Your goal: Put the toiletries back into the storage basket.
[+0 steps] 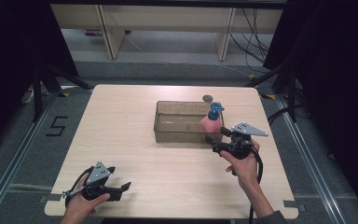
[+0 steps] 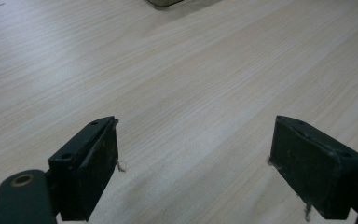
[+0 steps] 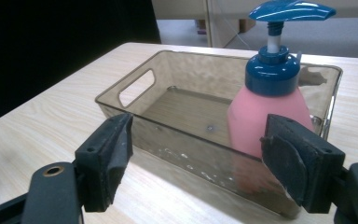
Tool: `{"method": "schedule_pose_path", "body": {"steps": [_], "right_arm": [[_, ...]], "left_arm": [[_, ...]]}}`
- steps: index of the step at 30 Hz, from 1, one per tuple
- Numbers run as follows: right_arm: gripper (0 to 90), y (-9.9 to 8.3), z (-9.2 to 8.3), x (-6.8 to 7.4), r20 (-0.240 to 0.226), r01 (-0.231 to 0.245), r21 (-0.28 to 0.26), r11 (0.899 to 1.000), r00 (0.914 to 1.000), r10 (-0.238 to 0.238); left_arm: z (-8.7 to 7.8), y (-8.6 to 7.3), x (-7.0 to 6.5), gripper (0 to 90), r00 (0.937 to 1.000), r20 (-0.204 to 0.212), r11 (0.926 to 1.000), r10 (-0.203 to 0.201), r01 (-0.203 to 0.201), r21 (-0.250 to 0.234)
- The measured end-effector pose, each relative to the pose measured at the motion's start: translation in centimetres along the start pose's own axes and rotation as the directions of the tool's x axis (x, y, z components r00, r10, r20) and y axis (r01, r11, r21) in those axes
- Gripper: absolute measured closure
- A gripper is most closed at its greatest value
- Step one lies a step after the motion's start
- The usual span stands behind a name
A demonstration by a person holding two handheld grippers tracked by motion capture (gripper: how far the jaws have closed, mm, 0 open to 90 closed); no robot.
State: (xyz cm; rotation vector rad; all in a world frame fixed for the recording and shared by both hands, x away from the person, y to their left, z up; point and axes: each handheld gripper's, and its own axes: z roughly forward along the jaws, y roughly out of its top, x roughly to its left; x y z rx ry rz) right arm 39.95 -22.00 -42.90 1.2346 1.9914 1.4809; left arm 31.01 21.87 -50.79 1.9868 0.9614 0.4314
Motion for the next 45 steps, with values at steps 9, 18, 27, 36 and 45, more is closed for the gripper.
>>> {"method": "schedule_pose_path", "body": {"steps": [9,18,27,36,45], "right_arm": [[25.5,-0.7,-0.1,0.2,-0.030,0.012,0.009,1.000,0.9995,-0.012],[25.5,-1.3,-0.7,0.7,-0.045,0.000,0.019,1.000,0.9990,0.001],[25.5,-1.6,-1.0,1.1,-0.049,0.022,0.016,1.000,0.9986,-0.021],[25.5,-2.1,-1.4,1.1,-0.041,0.017,0.020,1.000,0.9990,-0.016],[25.5,-2.6,-2.1,1.3,-0.050,0.032,0.020,0.999,0.9983,-0.031]], "left_arm": [[0.1,0.1,0.0,14.8,0.9994,-0.009,0.9992,0.032,-0.032,0.022],[0.0,0.1,-0.1,14.8,0.9997,-0.002,0.9997,0.024,-0.024,0.010],[-0.1,0.0,-0.3,14.8,0.9996,0.001,0.9995,0.030,-0.030,0.007],[-0.3,0.0,-0.1,14.9,0.9989,0.001,0.9987,0.046,-0.046,0.020],[-0.1,0.0,-0.3,14.8,0.9996,0.002,0.9996,0.028,-0.028,0.001]]}}
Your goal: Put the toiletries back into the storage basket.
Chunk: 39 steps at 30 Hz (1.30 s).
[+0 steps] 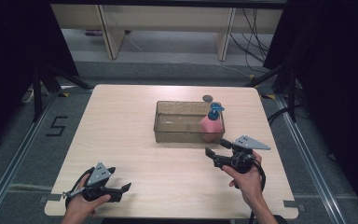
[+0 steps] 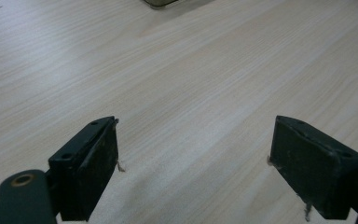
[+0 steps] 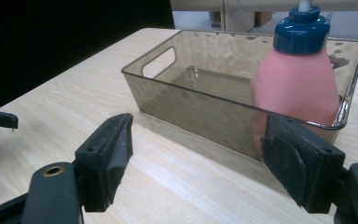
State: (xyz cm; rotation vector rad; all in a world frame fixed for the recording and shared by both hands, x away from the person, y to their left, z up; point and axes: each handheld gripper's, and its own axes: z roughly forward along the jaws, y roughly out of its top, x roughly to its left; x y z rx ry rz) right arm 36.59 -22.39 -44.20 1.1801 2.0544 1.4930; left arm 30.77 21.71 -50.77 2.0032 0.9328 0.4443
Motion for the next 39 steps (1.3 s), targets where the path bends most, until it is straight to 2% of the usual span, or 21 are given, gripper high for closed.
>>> {"method": "schedule_pose_path", "body": {"steps": [1,2,5,9,10,11,12,13,16,17,18,21,23,24,29,31,32,35,36,37,39], "right_arm": [[25.5,-0.1,-0.1,0.3,-0.010,-0.038,0.008,0.999,0.9992,0.038],[25.5,-0.1,-0.1,0.0,0.006,0.009,-0.013,1.000,0.9999,-0.009],[25.5,-0.3,-0.3,0.4,-0.010,-0.029,0.011,1.000,0.9995,0.029],[25.5,-0.4,-0.3,0.4,-0.012,0.017,-0.009,1.000,0.9998,-0.017],[25.5,-0.5,-0.4,0.6,-0.026,-0.011,0.013,1.000,0.9996,0.012],[25.5,-0.5,-0.6,0.6,-0.021,-0.008,0.017,1.000,0.9997,0.008],[25.5,-0.6,-0.7,1.0,-0.030,-0.048,0.016,0.999,0.9984,0.048],[25.5,-0.6,-0.7,0.7,-0.017,0.006,-0.003,1.000,0.9998,-0.006],[25.5,-0.9,-0.8,0.8,-0.031,-0.011,0.006,1.000,0.9995,0.011],[25.5,-1.0,-1.0,1.1,-0.034,-0.043,0.018,0.999,0.9985,0.043],[25.5,-1.0,-1.0,0.9,-0.035,-0.016,0.015,1.000,0.9992,0.016],[25.5,-1.3,-1.2,1.0,-0.039,-0.014,0.014,1.000,0.9991,0.015],[25.5,-1.5,-1.3,1.3,-0.044,-0.040,0.011,0.999,0.9982,0.040],[25.5,-1.5,-1.3,1.0,-0.038,0.000,0.007,1.000,0.9993,0.000],[25.5,-2.1,-1.3,1.4,-0.049,-0.020,0.039,0.999,0.9986,0.022],[25.5,-2.2,-1.5,1.4,-0.052,0.019,0.030,0.999,0.9985,-0.017],[25.6,-2.3,-1.5,1.8,-0.066,-0.028,0.049,0.998,0.9974,0.031],[25.6,-2.4,-1.8,1.6,-0.065,-0.001,0.054,0.999,0.9979,0.005],[25.6,-2.4,-1.9,1.5,-0.047,0.026,0.034,0.999,0.9986,-0.025],[25.6,-2.6,-2.0,1.8,-0.059,-0.007,0.045,0.999,0.9982,0.009],[25.5,-2.8,-2.0,1.7,-0.052,0.025,0.039,0.999,0.9984,-0.023]], "left_arm": [[0.0,0.0,0.0,14.8,1.0000,0.000,1.0000,0.000,0.000,0.000],[0.0,0.0,0.0,14.9,1.0000,0.000,1.0000,0.001,-0.001,0.000],[0.0,0.0,0.0,14.9,1.0000,0.000,1.0000,0.000,0.000,-0.002],[0.0,0.0,0.0,14.9,1.0000,0.002,1.0000,0.004,-0.004,0.003],[0.0,0.0,0.0,14.9,1.0000,0.000,0.9999,0.006,-0.006,0.008],[0.0,0.0,0.0,14.8,1.0000,0.001,0.9999,0.006,-0.006,0.008],[0.0,0.0,-0.1,14.9,1.0000,0.001,1.0000,0.006,-0.006,0.008],[0.0,0.0,0.0,14.9,1.0000,0.002,1.0000,0.005,-0.005,0.002],[0.0,0.0,0.0,14.9,1.0000,0.001,1.0000,0.004,-0.004,0.001],[0.0,0.0,0.0,14.9,1.0000,0.001,1.0000,0.005,-0.005,0.002],[0.0,0.0,0.0,14.9,1.0000,0.000,1.0000,0.004,-0.004,0.003],[0.0,0.0,-0.1,14.9,1.0000,-0.004,1.0000,0.004,-0.004,0.008],[0.0,0.0,-0.1,14.9,1.0000,-0.004,1.0000,0.005,-0.005,0.008],[0.1,0.0,-0.1,14.8,1.0000,-0.003,1.0000,0.001,-0.001,0.004],[0.0,0.0,0.0,14.9,0.9999,0.004,1.0000,0.010,-0.010,-0.001],[0.0,0.0,0.0,14.9,1.0000,0.003,1.0000,0.004,-0.004,-0.001],[0.0,0.0,-0.1,14.9,1.0000,-0.005,1.0000,0.003,-0.003,0.004],[0.0,0.0,-0.1,14.9,1.0000,-0.005,1.0000,0.004,-0.004,0.005],[0.0,0.0,-0.1,14.9,1.0000,-0.005,1.0000,0.004,-0.004,0.005],[0.0,0.0,-0.1,14.9,1.0000,-0.002,1.0000,0.005,-0.005,0.004],[0.1,0.0,0.0,14.9,1.0000,0.004,1.0000,0.005,-0.005,0.001]]}}
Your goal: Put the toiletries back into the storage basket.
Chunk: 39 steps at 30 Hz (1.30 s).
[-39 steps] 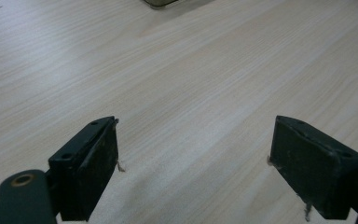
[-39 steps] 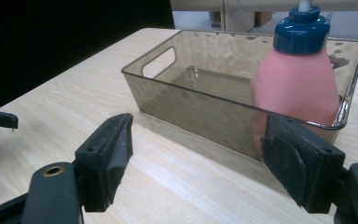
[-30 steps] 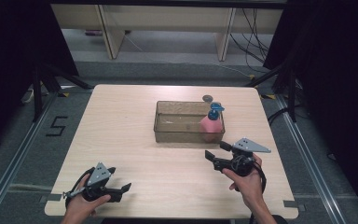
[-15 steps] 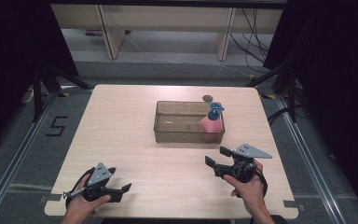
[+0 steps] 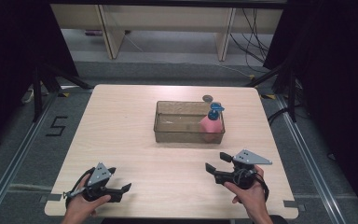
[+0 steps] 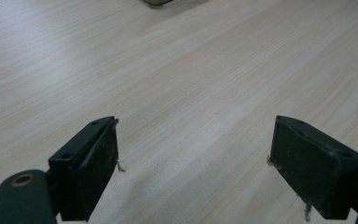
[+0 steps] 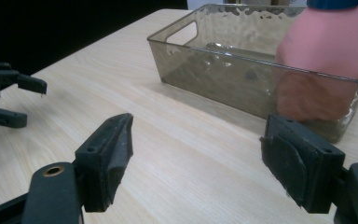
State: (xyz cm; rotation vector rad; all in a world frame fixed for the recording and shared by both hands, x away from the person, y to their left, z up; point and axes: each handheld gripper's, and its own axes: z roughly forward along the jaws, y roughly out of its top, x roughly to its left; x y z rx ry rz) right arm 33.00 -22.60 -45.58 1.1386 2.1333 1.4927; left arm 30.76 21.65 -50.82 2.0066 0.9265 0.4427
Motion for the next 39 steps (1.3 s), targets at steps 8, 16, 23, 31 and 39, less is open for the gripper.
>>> {"method": "schedule_pose_path", "body": {"steps": [8,16,23,31,39], "right_arm": [[24.2,-1.0,-0.2,0.2,-0.014,0.004,0.019,1.000,0.9999,-0.004],[22.3,-1.8,-0.7,0.5,-0.035,-0.019,0.024,1.000,0.9992,0.020],[19.9,-2.4,-1.2,0.9,-0.031,-0.039,0.049,0.998,0.9987,0.041],[18.6,-3.1,-1.4,0.9,-0.055,-0.032,0.063,0.998,0.9978,0.035],[17.8,-3.5,-1.3,1.2,-0.055,-0.025,0.089,0.996,0.9980,0.030]], "left_arm": [[-0.1,0.0,0.0,14.9,0.9999,-0.003,0.9998,0.016,-0.016,0.013],[-0.1,0.0,0.1,14.9,0.9998,-0.004,0.9996,0.021,-0.021,0.017],[0.0,0.0,0.0,14.9,1.0000,0.000,1.0000,0.008,-0.008,-0.003],[0.0,0.0,0.0,14.8,0.9999,0.002,0.9999,0.010,-0.010,0.004],[0.0,0.0,0.0,14.9,0.9999,0.004,0.9999,0.010,-0.011,0.005]]}}
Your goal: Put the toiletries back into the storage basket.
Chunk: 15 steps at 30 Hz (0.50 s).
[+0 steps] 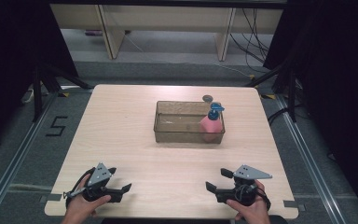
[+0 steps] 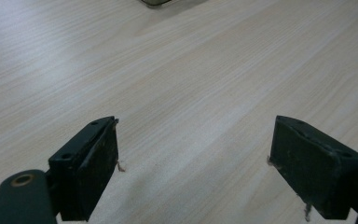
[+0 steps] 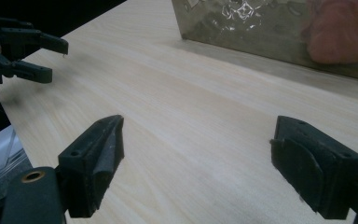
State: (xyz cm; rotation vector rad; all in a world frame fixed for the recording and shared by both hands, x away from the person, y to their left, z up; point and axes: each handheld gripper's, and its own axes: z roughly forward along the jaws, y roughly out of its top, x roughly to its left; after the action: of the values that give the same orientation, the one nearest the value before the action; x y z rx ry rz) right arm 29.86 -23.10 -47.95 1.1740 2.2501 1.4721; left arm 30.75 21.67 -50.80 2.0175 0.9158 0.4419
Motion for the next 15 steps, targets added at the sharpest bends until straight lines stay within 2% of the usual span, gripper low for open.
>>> {"method": "schedule_pose_path", "body": {"steps": [1,2,3,4,5,6,7,8,10,11,12,13,14,15], "right_arm": [[17.5,-0.04,-0.10,0.19,0.001,-0.018,0.016,1.000,0.9998,0.018],[17.4,-0.15,0.02,0.23,-0.005,-0.016,0.004,1.000,0.9999,0.016],[17.4,-0.17,0.00,0.09,-0.002,0.010,0.011,1.000,1.0000,-0.010],[17.1,-0.27,0.04,0.19,0.010,0.013,0.015,1.000,0.9999,-0.013],[17.0,-0.33,0.11,0.27,-0.002,0.008,0.027,1.000,1.0000,-0.008],[16.9,-0.34,0.06,0.23,0.019,0.027,0.039,0.999,0.9994,-0.028],[16.9,-0.48,0.14,0.45,0.004,0.006,0.039,0.999,1.0000,-0.007],[16.8,-0.54,0.03,0.69,0.000,-0.017,0.058,0.998,0.9999,0.017],[16.7,-0.65,0.05,0.52,0.004,0.030,0.058,0.998,0.9995,-0.030],[16.7,-0.75,0.03,0.75,0.006,0.010,0.064,0.998,0.9999,-0.010],[16.6,-0.87,0.15,0.75,-0.003,0.013,0.053,0.999,0.9999,-0.012],[16.5,-0.90,0.15,0.64,0.007,0.042,0.061,0.997,0.9991,-0.043],[16.5,-0.93,0.15,0.73,0.009,0.037,0.064,0.997,0.9993,-0.037],[16.4,-1.00,0.06,1.04,-0.005,0.002,0.072,0.997,1.0000,-0.001]], "left_arm": [[-0.01,0.00,0.01,14.9,1.0000,-0.001,1.0000,-0.001,0.001,0.001],[-0.09,0.02,0.11,14.9,0.9999,-0.002,0.9999,0.011,-0.011,0.010],[0.02,-0.01,-0.02,14.9,1.0000,-0.002,0.9999,-0.009,0.009,-0.007],[0.01,-0.01,-0.02,14.9,1.0000,-0.002,0.9999,-0.008,0.008,-0.006],[-0.11,0.02,0.12,14.9,0.9999,-0.002,0.9999,0.012,-0.012,0.010],[-0.03,0.01,0.03,14.9,1.0000,-0.001,1.0000,0.003,-0.003,-0.001],[-0.13,0.03,0.15,14.9,0.9998,-0.002,0.9997,0.020,-0.020,0.012],[-0.13,0.03,0.16,14.9,0.9998,-0.002,0.9997,0.021,-0.021,0.013],[-0.11,0.01,0.07,14.9,0.9999,-0.009,0.9999,0.009,-0.009,0.012],[-0.06,0.00,0.02,14.9,1.0000,-0.009,1.0000,0.000,0.000,0.007],[-0.06,0.00,0.03,14.9,1.0000,-0.009,1.0000,0.000,0.000,0.006],[-0.03,-0.01,0.05,14.9,1.0000,-0.006,1.0000,0.000,0.000,0.003],[-0.06,0.00,0.03,14.9,1.0000,-0.010,1.0000,0.001,-0.001,0.005],[-0.06,-0.01,0.02,14.9,1.0000,-0.010,1.0000,0.001,-0.001,0.006]]}}
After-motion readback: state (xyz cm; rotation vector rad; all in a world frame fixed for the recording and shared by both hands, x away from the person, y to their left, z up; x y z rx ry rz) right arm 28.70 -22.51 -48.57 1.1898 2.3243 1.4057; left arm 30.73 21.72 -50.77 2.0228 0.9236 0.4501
